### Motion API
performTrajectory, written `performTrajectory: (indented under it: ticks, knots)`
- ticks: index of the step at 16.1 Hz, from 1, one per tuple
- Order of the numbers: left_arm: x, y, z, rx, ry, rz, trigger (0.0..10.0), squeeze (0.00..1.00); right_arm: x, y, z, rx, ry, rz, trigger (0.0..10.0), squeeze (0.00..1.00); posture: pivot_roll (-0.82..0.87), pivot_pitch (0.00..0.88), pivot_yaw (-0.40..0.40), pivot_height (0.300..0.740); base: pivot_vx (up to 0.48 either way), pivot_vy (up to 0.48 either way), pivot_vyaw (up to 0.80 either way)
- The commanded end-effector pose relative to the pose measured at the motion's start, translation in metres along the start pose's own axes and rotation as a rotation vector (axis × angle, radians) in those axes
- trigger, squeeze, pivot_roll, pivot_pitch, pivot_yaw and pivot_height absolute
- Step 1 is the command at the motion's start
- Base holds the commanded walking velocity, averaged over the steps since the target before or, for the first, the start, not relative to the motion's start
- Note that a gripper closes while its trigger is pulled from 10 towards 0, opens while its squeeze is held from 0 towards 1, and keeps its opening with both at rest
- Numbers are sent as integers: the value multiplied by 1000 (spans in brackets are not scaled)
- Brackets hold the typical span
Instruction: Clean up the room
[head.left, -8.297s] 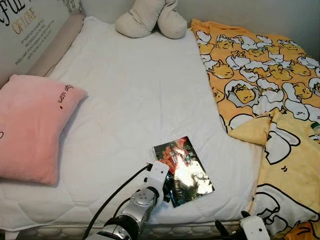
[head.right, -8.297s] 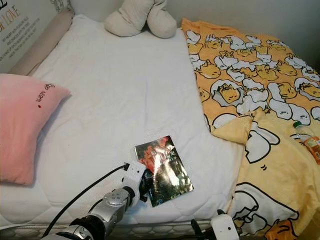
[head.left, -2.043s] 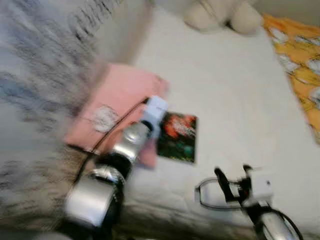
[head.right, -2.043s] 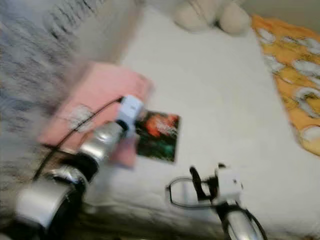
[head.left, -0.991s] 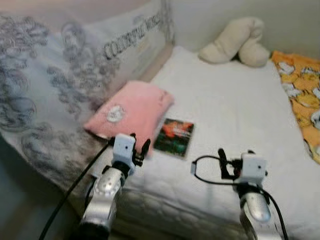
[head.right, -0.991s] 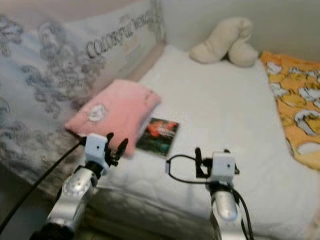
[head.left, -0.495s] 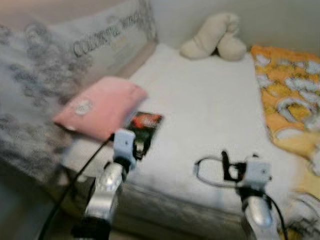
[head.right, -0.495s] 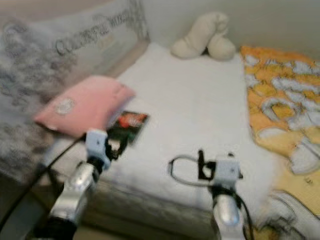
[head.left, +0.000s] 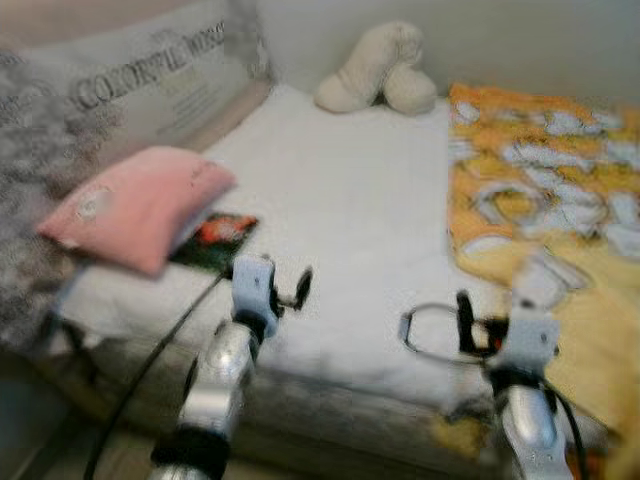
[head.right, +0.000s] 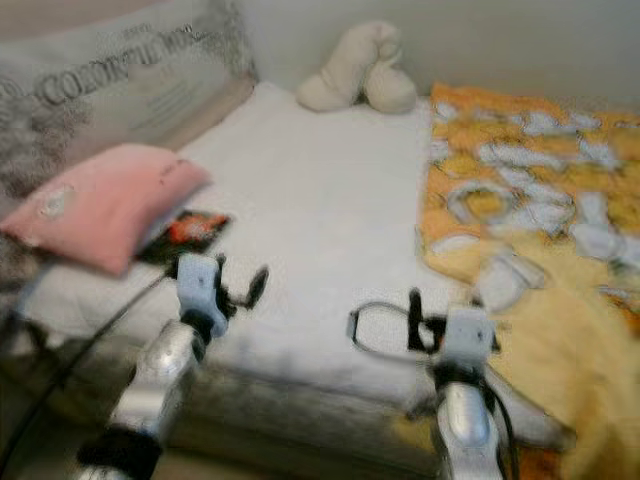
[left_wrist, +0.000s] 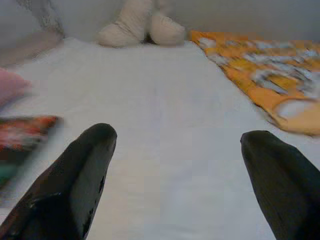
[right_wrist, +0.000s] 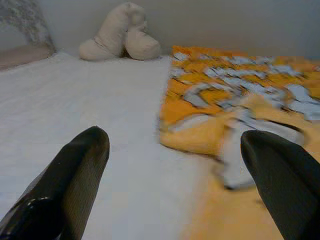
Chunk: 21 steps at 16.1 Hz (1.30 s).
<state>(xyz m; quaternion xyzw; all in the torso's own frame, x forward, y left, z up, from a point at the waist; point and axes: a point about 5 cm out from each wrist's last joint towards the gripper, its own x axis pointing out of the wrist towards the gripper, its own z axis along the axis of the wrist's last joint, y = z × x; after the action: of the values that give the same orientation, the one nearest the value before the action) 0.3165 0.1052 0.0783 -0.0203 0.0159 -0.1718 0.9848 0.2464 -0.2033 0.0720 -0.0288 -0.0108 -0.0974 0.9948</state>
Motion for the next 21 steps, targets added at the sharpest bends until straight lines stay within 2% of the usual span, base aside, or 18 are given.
performTrajectory:
  ticks: [1, 6, 10, 16, 18, 21]
  knots:
    - [2, -1, 2, 23, -2, -17, 10000, 1000, 1, 3, 5, -6, -21, 10, 10000, 1000, -40, 0, 39, 731, 0, -472, 0]
    - [5, -4, 5, 26, -19, -30, 10000, 1000, 1, 4, 2, -10, -13, 19, 10000, 1000, -33, 0, 38, 731, 0, -470, 0]
    - [7, 4, 4, 7, -14, 24, 10000, 1000, 1, 3, 4, 5, -16, 21, 10000, 1000, -46, 0, 30, 731, 0, -470, 0]
    - [9, 8, 8, 24, -19, 36, 10000, 1000, -1, 6, 3, 8, -7, 45, 10000, 1000, -49, 0, 23, 731, 0, -469, 0]
    - [9, 5, 7, 25, -26, 0, 10000, 1000, -1, 11, 3, 13, 0, 93, 10000, 1000, -41, 0, 20, 731, 0, -450, 0]
    - [10, 1, 7, 33, -19, -20, 10000, 1000, 2, 12, 1, -1, 6, 82, 10000, 1000, -18, 0, 19, 731, 0, -430, 0]
